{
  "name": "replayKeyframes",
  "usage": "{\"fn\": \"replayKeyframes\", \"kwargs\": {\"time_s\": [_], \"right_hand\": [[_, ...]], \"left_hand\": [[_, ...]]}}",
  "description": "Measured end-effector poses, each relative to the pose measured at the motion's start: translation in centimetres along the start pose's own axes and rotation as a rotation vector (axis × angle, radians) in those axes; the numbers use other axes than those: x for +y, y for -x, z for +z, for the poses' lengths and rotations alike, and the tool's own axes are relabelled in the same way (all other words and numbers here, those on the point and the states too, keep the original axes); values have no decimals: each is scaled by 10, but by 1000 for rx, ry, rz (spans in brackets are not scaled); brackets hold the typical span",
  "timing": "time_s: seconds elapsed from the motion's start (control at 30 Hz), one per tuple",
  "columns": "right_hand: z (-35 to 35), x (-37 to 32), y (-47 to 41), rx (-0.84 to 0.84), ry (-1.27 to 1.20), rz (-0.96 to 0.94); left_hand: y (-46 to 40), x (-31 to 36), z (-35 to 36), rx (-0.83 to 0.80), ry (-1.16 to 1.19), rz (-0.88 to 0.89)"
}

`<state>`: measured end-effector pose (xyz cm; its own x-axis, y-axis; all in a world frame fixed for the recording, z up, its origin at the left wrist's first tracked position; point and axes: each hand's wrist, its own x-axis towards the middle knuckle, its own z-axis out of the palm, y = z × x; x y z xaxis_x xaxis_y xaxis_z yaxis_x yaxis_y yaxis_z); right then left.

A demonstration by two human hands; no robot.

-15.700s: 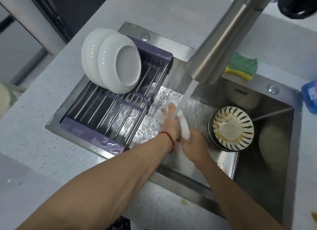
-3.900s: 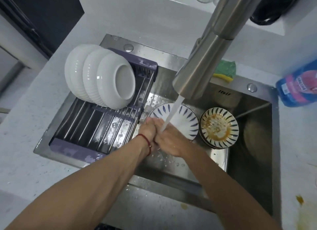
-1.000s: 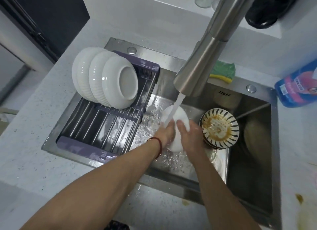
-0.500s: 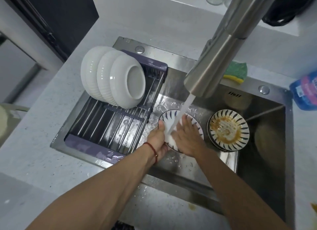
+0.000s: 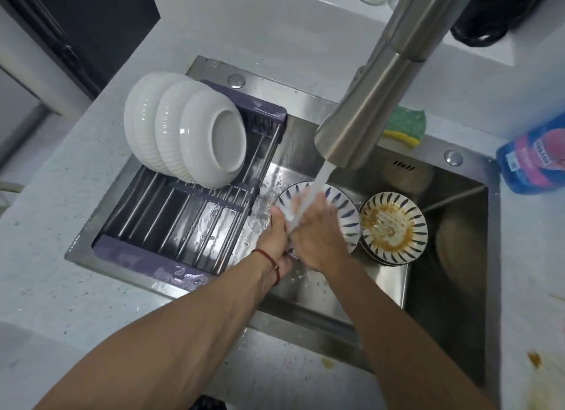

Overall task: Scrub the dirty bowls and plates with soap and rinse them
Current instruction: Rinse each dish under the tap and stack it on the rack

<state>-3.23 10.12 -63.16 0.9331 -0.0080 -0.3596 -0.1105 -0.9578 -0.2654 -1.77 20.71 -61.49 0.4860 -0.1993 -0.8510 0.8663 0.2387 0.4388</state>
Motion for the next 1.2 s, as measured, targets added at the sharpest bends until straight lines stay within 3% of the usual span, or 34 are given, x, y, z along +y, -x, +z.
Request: {"fn": "replayKeyframes", "kwargs": {"time_s": [0.1,0.2,0.3,0.37,0.43,0.53,0.6,0.63,0.73,0.83,0.97,1.2], "right_hand": [[-7,-13,24,-174,-186,-241],[-10,36,60,-160,-73,-411],[-10,66,50,-35,29,-189],[-5,49,23,26,104,-26],[-6,11,5,97,59,-20],[-9,-12,19,41,-141,-338],[-11,9,51,-18,-150,-539],[-9,28,62,36,-96,-575],[2,79,71,147,36,-493],[6,80,63,188,3,-403],[-4,31,61,183,-334,-122],[-33,-3,68,213,-1297,259]], "left_hand": [[-10,12,-7,-72,33,9],[-27,11,-15,-14,-18,2],[-18,3,-6,-10,-11,34],[-7,-1,2,-48,13,31],[-9,-5,3,-54,-11,10],[-11,4,-9,-47,-32,21],[-12,11,-15,5,-64,8],[-18,9,-18,36,-52,7],[-27,5,-19,172,-114,23],[-11,6,-5,157,-64,83],[-4,20,14,1,44,102],[-8,11,21,49,-442,249]]}}
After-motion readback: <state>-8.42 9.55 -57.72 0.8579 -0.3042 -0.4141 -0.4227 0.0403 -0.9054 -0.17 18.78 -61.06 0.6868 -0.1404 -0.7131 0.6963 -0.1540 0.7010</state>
